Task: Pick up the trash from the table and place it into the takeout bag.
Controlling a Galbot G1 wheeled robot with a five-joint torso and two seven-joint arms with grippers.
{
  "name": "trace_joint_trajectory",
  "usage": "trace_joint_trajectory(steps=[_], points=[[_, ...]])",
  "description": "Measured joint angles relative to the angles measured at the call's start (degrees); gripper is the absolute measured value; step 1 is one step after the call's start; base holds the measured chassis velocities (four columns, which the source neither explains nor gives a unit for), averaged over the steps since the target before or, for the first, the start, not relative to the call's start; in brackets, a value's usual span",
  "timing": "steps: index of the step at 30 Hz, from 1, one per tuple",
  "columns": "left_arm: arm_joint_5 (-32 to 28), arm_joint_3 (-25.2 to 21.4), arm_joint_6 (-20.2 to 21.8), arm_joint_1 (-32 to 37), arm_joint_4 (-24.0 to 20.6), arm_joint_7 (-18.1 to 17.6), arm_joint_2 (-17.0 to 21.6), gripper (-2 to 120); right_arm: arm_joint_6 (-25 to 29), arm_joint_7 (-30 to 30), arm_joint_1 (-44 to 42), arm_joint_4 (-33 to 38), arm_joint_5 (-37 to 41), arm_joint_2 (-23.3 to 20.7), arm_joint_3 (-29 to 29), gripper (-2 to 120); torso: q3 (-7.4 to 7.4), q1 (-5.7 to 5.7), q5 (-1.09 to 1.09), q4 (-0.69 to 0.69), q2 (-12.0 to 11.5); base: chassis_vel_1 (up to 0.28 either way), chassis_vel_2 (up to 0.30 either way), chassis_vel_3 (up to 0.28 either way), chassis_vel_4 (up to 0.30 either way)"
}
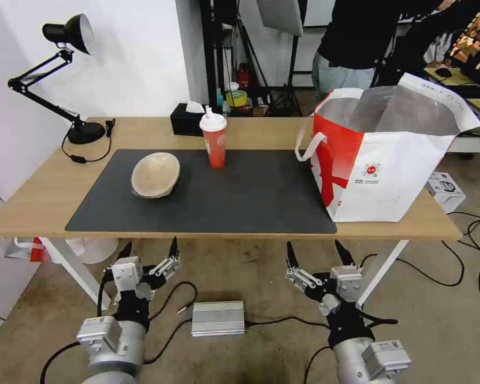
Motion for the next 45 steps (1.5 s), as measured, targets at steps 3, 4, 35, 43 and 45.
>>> trace_joint_trajectory(steps=[3, 4, 35, 43, 45], points=[[-0.01, -0.01, 0.00, 0.10, -0.11, 0.00, 0.00, 99, 0.10, -0.09, -0.23, 0.00, -0.23, 0.12, -0.03, 100, 0.00, 0.00, 0.00, -0.01, 0.00, 0.000, 0.000, 0.000, 0.000], [-0.01, -0.02, 0.00, 0.10, -0.16, 0.00, 0.00, 99, 0.11, -0.15, -0.23, 0.01, -0.24, 0.12, -0.02, 100, 0.00, 0.00, 0.00, 0.00, 0.00, 0.000, 0.000, 0.000, 0.000], [-0.07, -0.52, 0.07, 0.37, -1.09, -0.03, 0.00, 99, 5.80, -8.27, 3.54, 0.33, -4.05, -0.90, 3.31, 100, 0.00, 0.01, 0.00, 0.00, 0.00, 0.000, 0.000, 0.000, 0.000], [-0.82, -1.02, 0.10, -0.22, -0.92, -0.03, 0.00, 99, 6.43, -10.81, 4.25, 0.52, -2.49, -2.50, 4.37, 100, 0.00, 0.00, 0.00, -0.01, 0.00, 0.000, 0.000, 0.000, 0.000], [-1.00, -1.14, 0.13, -0.42, -0.81, -0.03, 0.00, 99, 6.51, -11.57, 4.90, 0.54, -1.24, -3.56, 4.73, 100, 0.00, 0.00, 0.00, 0.00, 0.00, 0.000, 0.000, 0.000, 0.000]])
